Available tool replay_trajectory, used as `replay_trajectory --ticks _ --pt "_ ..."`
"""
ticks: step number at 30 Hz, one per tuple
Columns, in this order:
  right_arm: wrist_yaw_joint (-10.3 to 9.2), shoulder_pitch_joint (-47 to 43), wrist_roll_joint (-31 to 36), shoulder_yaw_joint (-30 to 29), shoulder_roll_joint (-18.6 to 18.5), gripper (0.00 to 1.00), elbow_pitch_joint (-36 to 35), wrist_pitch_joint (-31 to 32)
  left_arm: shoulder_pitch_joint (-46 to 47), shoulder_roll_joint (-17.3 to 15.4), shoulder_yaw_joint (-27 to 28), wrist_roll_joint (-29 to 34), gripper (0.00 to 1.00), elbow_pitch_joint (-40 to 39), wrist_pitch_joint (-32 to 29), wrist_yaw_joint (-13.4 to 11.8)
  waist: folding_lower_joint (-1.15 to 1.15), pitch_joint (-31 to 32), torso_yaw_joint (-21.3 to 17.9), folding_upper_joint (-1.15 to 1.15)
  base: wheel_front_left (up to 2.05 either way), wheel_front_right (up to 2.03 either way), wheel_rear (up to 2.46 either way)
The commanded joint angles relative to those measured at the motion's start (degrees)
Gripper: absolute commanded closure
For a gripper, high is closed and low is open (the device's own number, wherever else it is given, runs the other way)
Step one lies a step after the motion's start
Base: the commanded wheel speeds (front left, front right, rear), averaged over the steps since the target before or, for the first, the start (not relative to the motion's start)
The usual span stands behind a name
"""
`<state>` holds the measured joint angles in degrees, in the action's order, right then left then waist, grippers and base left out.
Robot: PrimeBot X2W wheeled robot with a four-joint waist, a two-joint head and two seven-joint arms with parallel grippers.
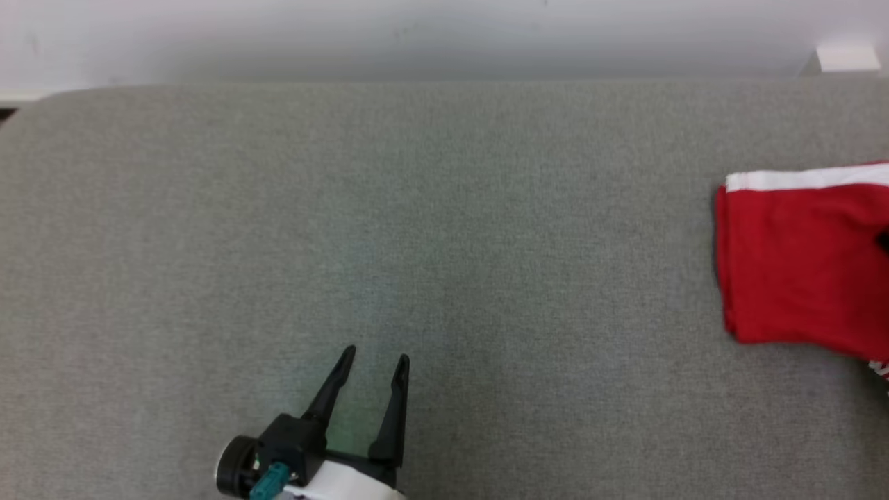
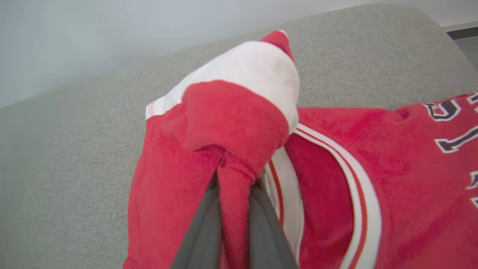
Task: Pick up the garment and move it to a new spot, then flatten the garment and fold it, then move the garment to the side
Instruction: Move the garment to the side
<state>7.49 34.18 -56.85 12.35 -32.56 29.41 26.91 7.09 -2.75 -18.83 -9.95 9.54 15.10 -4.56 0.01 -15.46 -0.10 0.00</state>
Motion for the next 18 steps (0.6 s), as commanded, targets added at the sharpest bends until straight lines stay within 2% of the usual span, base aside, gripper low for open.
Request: replay_trajectory --ticks 1,7,10,12,13,18 --pt "-0.02 2.0 1.1 -0.5 -2.1 1.0 0.8 1.6 1.1 -0.3 0.2 1.1 0.0 0.1 0.0 0.0 -0.01 -2.5 -1.1 0.0 0.0 0.0 0.0" --pt "-0.02 5.6 5.9 -2.1 -7.0 1.0 4.6 8.4 1.7 -0.3 1.5 1.5 0.0 0.5 0.0 0.0 -0.01 -4.0 -0.1 0.0 0.0 0.0 0.0" --pt "-0.03 6.3 10.2 -3.2 -9.1 1.0 6.8 9.1 1.4 -0.3 2.3 1.9 0.0 0.3 0.0 0.1 -0.01 -4.2 0.3 0.0 0.0 0.0 0.0" --pt "-0.07 6.0 13.5 -3.9 -10.1 0.26 8.5 7.8 1.3 -0.3 2.7 1.9 0.0 0.2 0.0 0.3 -0.01 -4.2 0.6 0.0 0.0 0.0 0.0" --pt "-0.07 5.9 15.8 -3.8 -10.6 0.0 9.2 7.0 1.2 -0.3 2.7 1.9 0.0 0.3 0.0 0.4 -0.01 -4.2 0.7 0.0 0.0 0.0 0.0" --pt "-0.07 5.5 26.0 -3.7 -11.5 0.0 12.8 1.4 0.9 -0.3 2.7 1.3 0.0 0.5 0.0 0.1 -0.01 -3.5 0.8 0.0 0.0 0.0 0.0"
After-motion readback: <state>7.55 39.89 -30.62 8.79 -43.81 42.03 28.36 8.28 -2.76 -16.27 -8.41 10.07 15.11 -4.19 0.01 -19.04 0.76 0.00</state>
